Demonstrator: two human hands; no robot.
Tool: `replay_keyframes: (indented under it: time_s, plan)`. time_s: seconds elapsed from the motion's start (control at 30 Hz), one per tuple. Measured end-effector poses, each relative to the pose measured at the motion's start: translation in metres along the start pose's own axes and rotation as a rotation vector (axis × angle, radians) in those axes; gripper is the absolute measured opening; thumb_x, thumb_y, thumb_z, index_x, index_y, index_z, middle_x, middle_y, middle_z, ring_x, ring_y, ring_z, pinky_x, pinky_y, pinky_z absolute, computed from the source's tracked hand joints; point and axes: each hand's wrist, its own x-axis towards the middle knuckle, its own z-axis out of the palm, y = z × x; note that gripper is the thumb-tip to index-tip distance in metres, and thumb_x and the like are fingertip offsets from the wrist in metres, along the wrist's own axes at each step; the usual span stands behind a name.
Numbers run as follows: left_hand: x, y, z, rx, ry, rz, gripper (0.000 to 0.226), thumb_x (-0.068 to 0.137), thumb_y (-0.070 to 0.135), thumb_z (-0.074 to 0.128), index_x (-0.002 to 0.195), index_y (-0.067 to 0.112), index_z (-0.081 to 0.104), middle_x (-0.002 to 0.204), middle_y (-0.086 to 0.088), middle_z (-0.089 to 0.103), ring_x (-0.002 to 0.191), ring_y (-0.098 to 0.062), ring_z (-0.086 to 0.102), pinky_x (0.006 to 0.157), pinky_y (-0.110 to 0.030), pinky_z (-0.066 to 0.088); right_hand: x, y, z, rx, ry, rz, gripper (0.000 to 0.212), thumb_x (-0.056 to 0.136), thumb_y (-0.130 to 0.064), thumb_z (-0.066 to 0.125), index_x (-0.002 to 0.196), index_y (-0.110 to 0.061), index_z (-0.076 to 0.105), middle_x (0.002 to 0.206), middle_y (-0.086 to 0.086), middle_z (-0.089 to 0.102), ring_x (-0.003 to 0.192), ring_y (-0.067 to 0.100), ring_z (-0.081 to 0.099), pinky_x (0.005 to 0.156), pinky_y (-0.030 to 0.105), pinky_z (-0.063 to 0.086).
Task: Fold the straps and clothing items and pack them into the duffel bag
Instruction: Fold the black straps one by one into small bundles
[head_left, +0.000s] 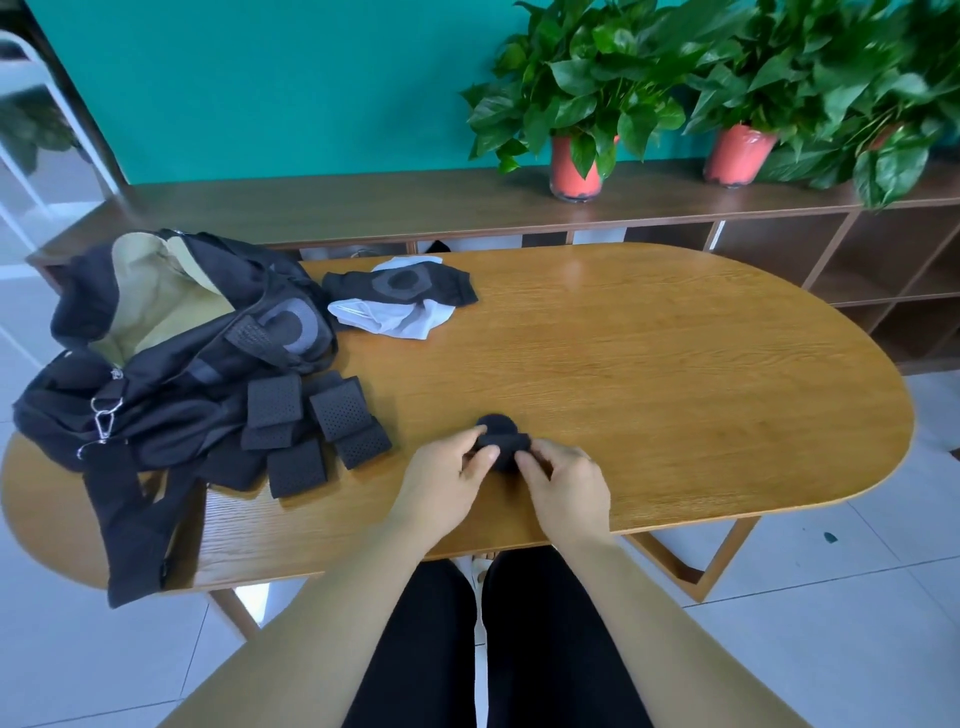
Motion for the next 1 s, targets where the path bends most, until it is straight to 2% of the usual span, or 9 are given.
replay_keyframes:
  time_s: [0.03,0.1,0.37,0.53,0.63,0.7,0.8,0.93,1.0]
  plan:
    - [0.004,0.001,0.002,0.02,0.041,-0.022,0.022,0.098,0.029,0.049,0.078,0.021,0.055,0.073,0.009,0.056,0.063,-0.008,0.048,0.059,-0.021,0.036,0.003,-0.004,0.003,-0.02,0.022,0.041,0.02,0.094,-0.032,0.055,0.103,-0.02,0.068,0.075,-0.013,0.05,0.095,0.018,0.054,0.067,0.026,0.036]
    - [0.012,0.0,0.008,0.075,0.084,-0.075,0.039,0.098,0.022,0.049,0.062,0.016,0.033,0.056,0.004,0.037,0.051,-0.011,0.029,0.049,-0.024,0.022,0.009,-0.007,0.01,-0.055,0.051,0.094,0.021,0.094,-0.035,0.053,0.099,-0.021,0.068,0.078,-0.01,0.054,0.095,0.018,0.053,0.066,0.027,0.035]
    - [0.032,0.002,0.015,0.149,0.13,-0.213,0.044,0.096,0.018,0.051,0.055,0.015,0.035,0.056,0.001,0.039,0.051,-0.012,0.034,0.047,-0.026,0.023,0.026,-0.011,0.025,-0.177,0.054,0.172,0.021,0.093,-0.035,0.051,0.091,-0.023,0.069,0.08,-0.003,0.065,0.085,0.021,0.057,0.059,0.025,0.04]
    - [0.033,-0.002,0.014,0.158,0.129,-0.214,0.044,0.095,0.023,0.054,0.056,0.019,0.034,0.056,0.003,0.041,0.049,-0.01,0.034,0.046,-0.025,0.023,0.025,-0.01,0.026,-0.232,0.086,0.152,0.021,0.095,-0.034,0.049,0.101,-0.024,0.067,0.093,-0.004,0.066,0.095,0.016,0.052,0.06,0.025,0.034]
    - [0.035,-0.007,0.015,0.165,0.143,-0.185,0.031,0.094,0.026,0.056,0.067,0.013,0.051,0.062,0.002,0.05,0.054,-0.013,0.042,0.049,-0.025,0.029,0.026,-0.009,0.028,-0.255,0.094,0.134,0.023,0.095,-0.034,0.047,0.106,-0.023,0.065,0.096,-0.005,0.065,0.098,0.016,0.05,0.06,0.026,0.033]
    - [0.035,-0.007,0.014,0.185,0.149,-0.162,0.021,0.094,0.029,0.056,0.095,0.009,0.063,0.079,0.001,0.06,0.068,-0.015,0.054,0.057,-0.027,0.043,0.026,-0.008,0.029,-0.257,0.085,0.127,0.025,0.096,-0.035,0.046,0.11,-0.024,0.063,0.099,-0.006,0.064,0.099,0.015,0.051,0.061,0.026,0.035]
    - [0.032,-0.004,0.012,0.254,0.187,-0.143,0.039,0.095,0.033,0.054,0.132,0.021,0.054,0.117,0.001,0.058,0.096,-0.018,0.062,0.073,-0.031,0.053,0.025,-0.007,0.025,-0.158,0.142,0.085,0.027,0.095,-0.034,0.049,0.119,-0.025,0.06,0.107,-0.008,0.061,0.1,0.014,0.054,0.065,0.027,0.042]
    - [0.029,-0.008,0.017,0.332,0.219,0.011,0.032,0.095,0.027,0.055,0.126,0.027,0.062,0.118,0.008,0.056,0.104,-0.015,0.056,0.067,-0.027,0.048,0.017,0.002,0.027,-0.2,0.265,-0.202,0.017,0.084,-0.017,0.067,0.1,-0.018,0.072,0.096,-0.002,0.061,0.084,0.019,0.058,0.051,0.022,0.041]
    - [0.033,-0.009,0.018,0.361,0.152,0.0,0.031,0.096,0.026,0.052,0.125,0.029,0.062,0.118,0.008,0.056,0.108,-0.016,0.051,0.069,-0.03,0.049,0.016,0.006,0.03,-0.281,0.252,-0.233,0.01,0.08,-0.015,0.069,0.088,-0.016,0.074,0.087,0.0,0.061,0.075,0.022,0.056,0.045,0.02,0.038]
